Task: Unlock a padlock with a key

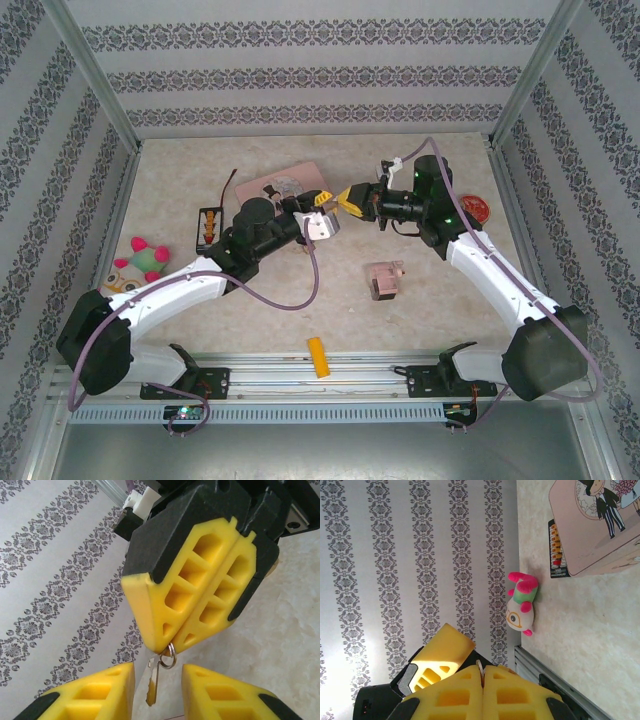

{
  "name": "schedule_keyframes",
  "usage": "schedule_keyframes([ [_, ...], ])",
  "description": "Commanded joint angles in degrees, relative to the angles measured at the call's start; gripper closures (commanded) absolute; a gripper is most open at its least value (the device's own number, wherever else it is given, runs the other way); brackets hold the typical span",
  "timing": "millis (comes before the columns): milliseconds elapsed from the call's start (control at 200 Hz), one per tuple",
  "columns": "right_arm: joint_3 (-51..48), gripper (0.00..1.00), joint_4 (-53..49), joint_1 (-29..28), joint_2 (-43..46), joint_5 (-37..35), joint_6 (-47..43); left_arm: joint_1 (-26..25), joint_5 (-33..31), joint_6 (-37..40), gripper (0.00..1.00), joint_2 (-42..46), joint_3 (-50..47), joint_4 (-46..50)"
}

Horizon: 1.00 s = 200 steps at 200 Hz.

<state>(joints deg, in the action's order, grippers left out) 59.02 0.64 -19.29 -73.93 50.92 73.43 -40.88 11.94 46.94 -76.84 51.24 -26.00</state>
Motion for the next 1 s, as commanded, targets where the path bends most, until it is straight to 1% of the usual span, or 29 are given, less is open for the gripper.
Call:
schedule_keyframes([
  [0,2.0,1.00,0.7,-0.4,-0.2,1.5,0.5,-0.1,0.8,0.0,0.72,-0.7,2.1,1.3],
  [80,1.8,1.00,0.6,-0.4,-0.4,1.6,0.4,0.0,0.9,-0.3,0.74,-0.7,2.1,1.2],
  [220,1.7,1.00,0.7,-0.3,-0.9,1.7,0.4,0.0,0.7,-0.1,0.83,-0.5,2.2,1.5],
  [455,1.9,1.00,0.6,-0.2,-1.6,1.7,0.1,0.2,-0.4,0.3,0.93,0.2,1.6,2.2],
  [600,1.7,1.00,0.5,-0.1,-2.0,1.7,-0.3,0.2,-0.1,0.4,0.96,1.0,1.3,3.1],
  [665,1.8,1.00,0.4,-0.1,-2.1,1.7,-0.8,0.3,0.1,0.5,1.00,1.4,1.4,3.6],
  [890,3.7,1.00,-3.6,1.0,-1.8,1.4,-7.1,0.3,0.0,-0.5,1.00,3.4,1.0,5.8],
  [924,4.2,0.96,-5.0,1.2,-1.5,0.9,-8.8,0.3,0.3,-0.8,1.00,4.0,1.0,6.6],
  [994,6.0,0.85,-9.8,1.6,-1.1,-0.4,-13.8,0.3,1.3,-1.7,1.00,5.1,1.1,8.8],
])
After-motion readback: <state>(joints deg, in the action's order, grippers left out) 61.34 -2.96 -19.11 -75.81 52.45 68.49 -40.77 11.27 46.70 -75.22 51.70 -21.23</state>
